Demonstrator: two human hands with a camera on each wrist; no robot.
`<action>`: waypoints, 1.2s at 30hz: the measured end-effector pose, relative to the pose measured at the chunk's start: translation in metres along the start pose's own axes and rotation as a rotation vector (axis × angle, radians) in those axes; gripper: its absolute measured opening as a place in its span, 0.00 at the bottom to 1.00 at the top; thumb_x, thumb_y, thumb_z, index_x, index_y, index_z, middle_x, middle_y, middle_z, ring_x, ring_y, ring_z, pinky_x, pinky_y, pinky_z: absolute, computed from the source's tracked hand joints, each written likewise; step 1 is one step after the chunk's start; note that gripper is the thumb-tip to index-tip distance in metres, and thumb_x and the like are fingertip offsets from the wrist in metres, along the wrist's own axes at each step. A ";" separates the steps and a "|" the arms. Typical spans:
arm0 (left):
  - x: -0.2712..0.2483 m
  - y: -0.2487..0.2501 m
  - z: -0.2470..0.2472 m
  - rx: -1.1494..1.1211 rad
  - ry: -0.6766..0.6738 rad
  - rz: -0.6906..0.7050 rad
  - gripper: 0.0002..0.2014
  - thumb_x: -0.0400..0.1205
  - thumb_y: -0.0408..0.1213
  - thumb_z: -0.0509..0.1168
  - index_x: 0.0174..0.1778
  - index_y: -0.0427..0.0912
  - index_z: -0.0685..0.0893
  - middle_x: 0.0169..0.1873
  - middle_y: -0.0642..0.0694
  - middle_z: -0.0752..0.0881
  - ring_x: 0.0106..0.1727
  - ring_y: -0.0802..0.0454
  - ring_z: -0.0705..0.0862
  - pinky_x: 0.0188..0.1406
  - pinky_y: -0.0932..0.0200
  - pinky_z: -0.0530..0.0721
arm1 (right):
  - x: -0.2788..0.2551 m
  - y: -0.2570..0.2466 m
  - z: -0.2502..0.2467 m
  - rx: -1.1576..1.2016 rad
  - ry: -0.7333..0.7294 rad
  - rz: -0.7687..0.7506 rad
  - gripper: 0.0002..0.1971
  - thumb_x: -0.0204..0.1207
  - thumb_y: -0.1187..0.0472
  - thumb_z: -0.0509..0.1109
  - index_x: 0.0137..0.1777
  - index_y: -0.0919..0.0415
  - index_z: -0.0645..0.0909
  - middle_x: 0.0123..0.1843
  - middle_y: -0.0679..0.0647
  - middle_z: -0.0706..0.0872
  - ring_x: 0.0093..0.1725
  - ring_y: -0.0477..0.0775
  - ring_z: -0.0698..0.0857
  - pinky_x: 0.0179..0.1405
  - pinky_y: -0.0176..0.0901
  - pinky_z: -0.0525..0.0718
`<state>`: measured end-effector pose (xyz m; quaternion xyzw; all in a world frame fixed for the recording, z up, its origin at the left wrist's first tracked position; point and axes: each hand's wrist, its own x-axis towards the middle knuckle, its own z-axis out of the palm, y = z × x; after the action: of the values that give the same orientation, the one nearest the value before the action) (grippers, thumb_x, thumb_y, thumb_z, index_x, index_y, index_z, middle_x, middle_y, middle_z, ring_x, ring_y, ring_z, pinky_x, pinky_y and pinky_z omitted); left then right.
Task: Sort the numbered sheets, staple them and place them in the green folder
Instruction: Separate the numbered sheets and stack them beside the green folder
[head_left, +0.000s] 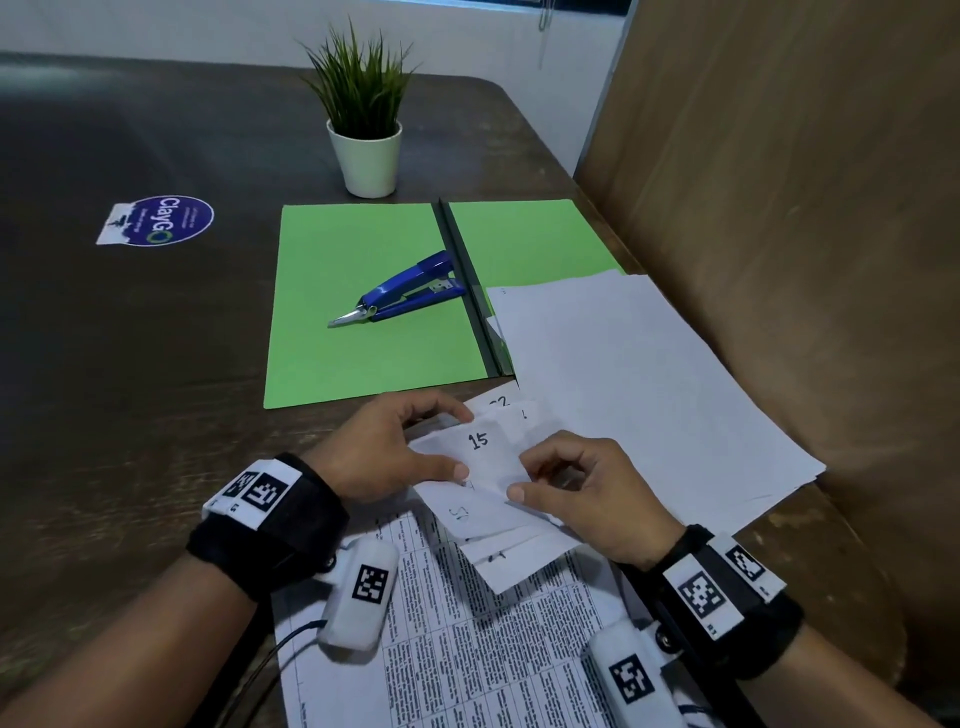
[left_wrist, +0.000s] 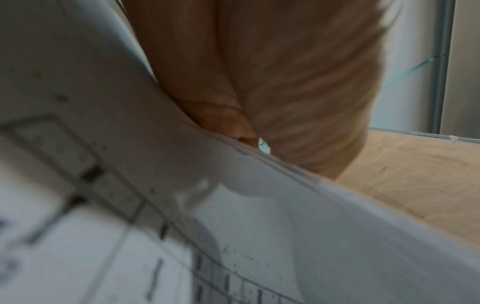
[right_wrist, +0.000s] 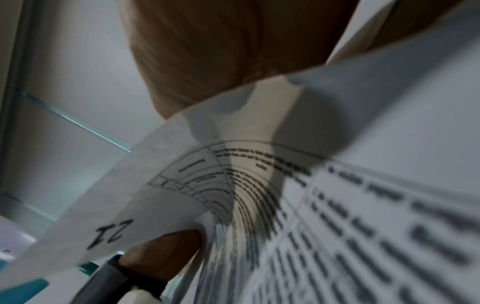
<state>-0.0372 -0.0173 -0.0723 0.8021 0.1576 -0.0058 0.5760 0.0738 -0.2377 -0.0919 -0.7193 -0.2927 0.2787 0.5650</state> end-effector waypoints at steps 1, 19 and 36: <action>0.001 -0.001 -0.001 0.008 0.001 0.001 0.22 0.68 0.32 0.84 0.56 0.52 0.89 0.50 0.57 0.93 0.52 0.54 0.91 0.53 0.53 0.92 | 0.000 0.002 0.000 0.015 0.003 -0.019 0.09 0.66 0.70 0.85 0.36 0.57 0.89 0.34 0.45 0.86 0.32 0.42 0.82 0.35 0.33 0.79; 0.000 -0.001 -0.003 0.043 -0.033 -0.003 0.27 0.66 0.34 0.86 0.59 0.53 0.88 0.53 0.63 0.91 0.53 0.66 0.88 0.59 0.64 0.86 | -0.003 0.002 0.003 -0.075 -0.018 0.034 0.22 0.68 0.63 0.84 0.62 0.52 0.86 0.44 0.46 0.85 0.41 0.42 0.81 0.46 0.34 0.80; 0.000 0.002 0.002 -0.187 0.006 -0.024 0.21 0.80 0.55 0.62 0.52 0.45 0.93 0.53 0.54 0.94 0.53 0.60 0.91 0.53 0.64 0.85 | -0.005 -0.004 0.003 -0.234 -0.122 -0.060 0.32 0.72 0.24 0.60 0.18 0.47 0.77 0.45 0.45 0.86 0.50 0.44 0.83 0.51 0.31 0.72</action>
<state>-0.0364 -0.0198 -0.0716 0.7430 0.1687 0.0046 0.6477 0.0676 -0.2391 -0.0884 -0.7530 -0.3781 0.2690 0.4666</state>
